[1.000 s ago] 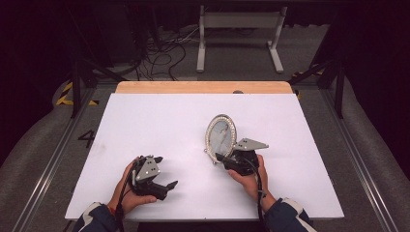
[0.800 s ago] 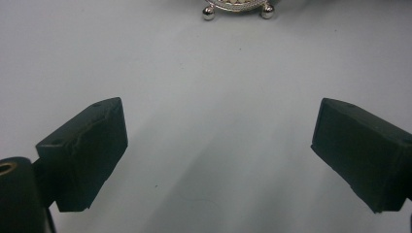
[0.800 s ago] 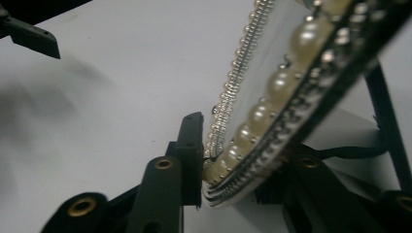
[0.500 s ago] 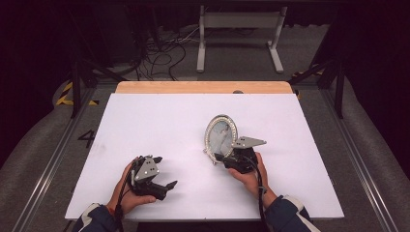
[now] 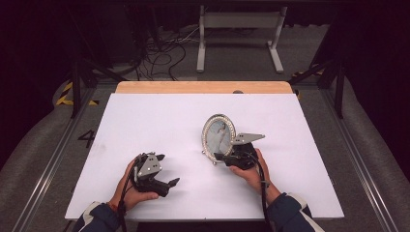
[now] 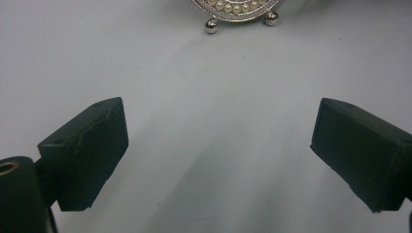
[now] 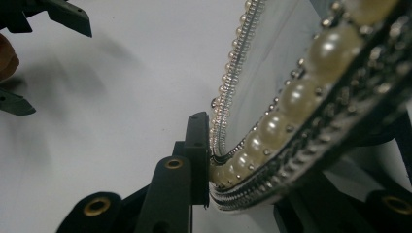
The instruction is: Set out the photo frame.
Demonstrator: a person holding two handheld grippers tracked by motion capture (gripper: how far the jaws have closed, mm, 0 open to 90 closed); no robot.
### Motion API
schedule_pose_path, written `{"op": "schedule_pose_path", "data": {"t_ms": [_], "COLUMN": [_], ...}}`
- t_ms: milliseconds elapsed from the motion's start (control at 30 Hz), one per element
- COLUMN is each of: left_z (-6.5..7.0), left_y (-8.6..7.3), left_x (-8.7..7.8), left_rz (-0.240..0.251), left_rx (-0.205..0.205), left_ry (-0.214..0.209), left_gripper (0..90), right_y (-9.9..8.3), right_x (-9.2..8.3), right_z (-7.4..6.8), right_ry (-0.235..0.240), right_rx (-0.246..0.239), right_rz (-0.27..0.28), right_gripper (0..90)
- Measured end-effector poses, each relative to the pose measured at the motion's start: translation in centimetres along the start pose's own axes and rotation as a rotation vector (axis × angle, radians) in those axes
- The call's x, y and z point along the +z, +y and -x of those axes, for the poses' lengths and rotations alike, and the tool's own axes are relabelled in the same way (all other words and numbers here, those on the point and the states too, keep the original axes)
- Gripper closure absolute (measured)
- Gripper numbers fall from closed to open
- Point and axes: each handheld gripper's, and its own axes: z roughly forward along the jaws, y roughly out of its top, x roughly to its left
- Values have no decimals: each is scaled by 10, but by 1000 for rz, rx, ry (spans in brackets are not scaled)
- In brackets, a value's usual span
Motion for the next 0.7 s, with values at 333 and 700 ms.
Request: {"op": "schedule_pose_path", "data": {"t_ms": [333, 700], "left_z": [-22, -38], "left_y": [20, 49], "left_x": [17, 46], "left_rz": [50, 87], "left_rx": [-29, -11], "left_ry": [-27, -90], "left_gripper": [97, 116], "right_y": [-5, -13], "right_x": [-9, -30], "right_z": [-5, -17], "right_ry": [-42, -108], "right_rx": [-14, -50], "right_rz": [25, 61], "right_gripper": [629, 638]}}
